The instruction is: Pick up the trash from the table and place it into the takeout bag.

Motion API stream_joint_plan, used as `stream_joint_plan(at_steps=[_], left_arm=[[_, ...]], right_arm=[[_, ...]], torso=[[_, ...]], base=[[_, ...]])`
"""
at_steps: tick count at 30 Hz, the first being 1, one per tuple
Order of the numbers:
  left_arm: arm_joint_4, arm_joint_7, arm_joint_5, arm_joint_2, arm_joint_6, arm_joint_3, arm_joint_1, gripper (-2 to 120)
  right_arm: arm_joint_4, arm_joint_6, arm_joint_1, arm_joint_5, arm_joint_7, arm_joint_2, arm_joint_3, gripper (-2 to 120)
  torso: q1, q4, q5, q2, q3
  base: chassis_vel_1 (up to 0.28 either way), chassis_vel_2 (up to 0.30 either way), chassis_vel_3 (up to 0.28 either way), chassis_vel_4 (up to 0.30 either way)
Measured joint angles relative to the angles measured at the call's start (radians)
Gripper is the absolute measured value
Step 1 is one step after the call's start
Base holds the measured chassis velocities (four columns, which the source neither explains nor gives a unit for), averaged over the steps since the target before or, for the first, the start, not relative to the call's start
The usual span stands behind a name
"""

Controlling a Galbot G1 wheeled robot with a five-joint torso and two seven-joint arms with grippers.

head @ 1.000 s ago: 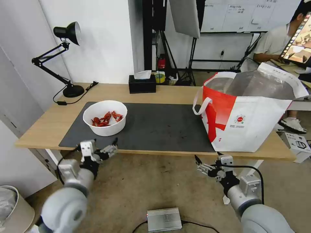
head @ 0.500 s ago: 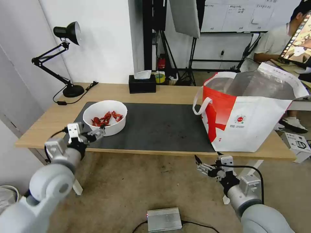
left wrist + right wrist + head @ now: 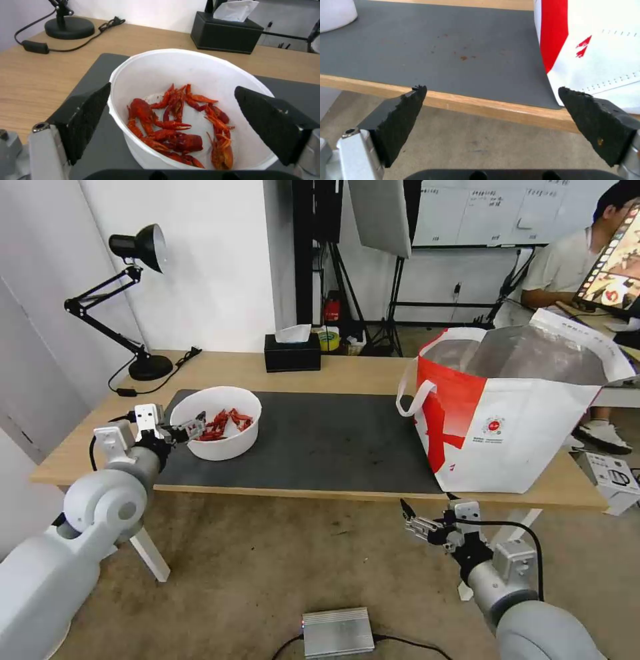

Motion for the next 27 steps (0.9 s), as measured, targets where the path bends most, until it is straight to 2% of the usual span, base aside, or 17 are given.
stream_joint_plan(at_steps=[6, 7, 8, 9, 10, 11, 12, 13, 16, 17, 27], left_arm=[[0.002, 0.003, -0.003, 0.000, 0.004, 0.004, 0.000, 100], [0.055, 0.020, -0.027, 0.009, 0.036, 0.043, -0.028, 100], [0.096, 0.020, -0.036, 0.013, 0.048, 0.061, -0.053, 100], [0.144, 0.027, -0.046, 0.020, 0.057, 0.074, -0.105, 100], [0.144, 0.027, -0.046, 0.020, 0.057, 0.074, -0.105, 100], [0.156, 0.028, -0.049, 0.023, 0.059, 0.075, -0.117, 100], [0.168, 0.029, -0.052, 0.026, 0.060, 0.074, -0.129, 100], [0.171, 0.029, -0.052, 0.027, 0.061, 0.074, -0.133, 100], [0.185, 0.029, -0.055, 0.030, 0.061, 0.074, -0.151, 100], [0.189, 0.029, -0.056, 0.030, 0.061, 0.074, -0.155, 100], [0.209, 0.030, -0.054, 0.031, 0.060, 0.074, -0.167, 100]], right_arm=[[0.000, 0.000, 0.000, 0.000, 0.000, 0.000, 0.000, 100], [0.000, 0.000, 0.000, 0.000, 0.000, 0.000, 0.000, 100], [0.000, 0.000, 0.000, 0.000, 0.000, 0.000, 0.000, 100], [0.000, 0.001, 0.000, 0.000, 0.000, 0.000, 0.000, 100], [0.000, 0.001, 0.000, 0.000, 0.000, 0.000, 0.000, 100], [0.000, 0.000, 0.000, 0.000, 0.000, 0.000, 0.000, 100], [0.000, 0.000, 0.000, 0.000, 0.000, 0.000, 0.000, 100], [0.000, 0.000, 0.000, 0.000, 0.000, 0.000, 0.000, 100], [0.000, 0.000, 0.000, 0.000, 0.000, 0.000, 0.000, 100], [0.000, 0.000, 0.000, 0.000, 0.000, 0.000, 0.000, 100], [0.000, 0.000, 0.000, 0.000, 0.000, 0.000, 0.000, 100]], torso=[[0.000, 0.0002, 0.0001, 0.000, 0.000], [0.000, 0.0002, 0.0011, 0.000, 0.000], [0.000, 0.0002, 0.0000, 0.000, 0.000], [0.000, -0.0008, -0.0006, 0.000, 0.000], [0.000, -0.0008, -0.0006, 0.000, 0.000], [0.000, -0.0002, 0.0014, 0.000, 0.000], [0.000, -0.0001, 0.0000, 0.000, 0.000], [0.000, 0.0000, -0.0007, 0.000, 0.000], [0.000, 0.0000, 0.0008, 0.000, 0.000], [0.000, 0.0000, -0.0002, 0.000, 0.000], [0.000, 0.0000, 0.0000, 0.000, 0.000]], base=[[0.000, 0.000, 0.000, 0.000], [0.000, 0.000, 0.000, 0.000], [0.000, 0.000, 0.000, 0.000], [0.000, 0.000, 0.000, 0.000], [0.000, 0.000, 0.000, 0.000], [0.000, 0.000, 0.000, 0.000], [0.000, 0.000, 0.000, 0.000], [0.000, 0.000, 0.000, 0.000], [0.000, 0.000, 0.000, 0.000], [0.000, 0.000, 0.000, 0.000], [0.000, 0.000, 0.000, 0.000]])
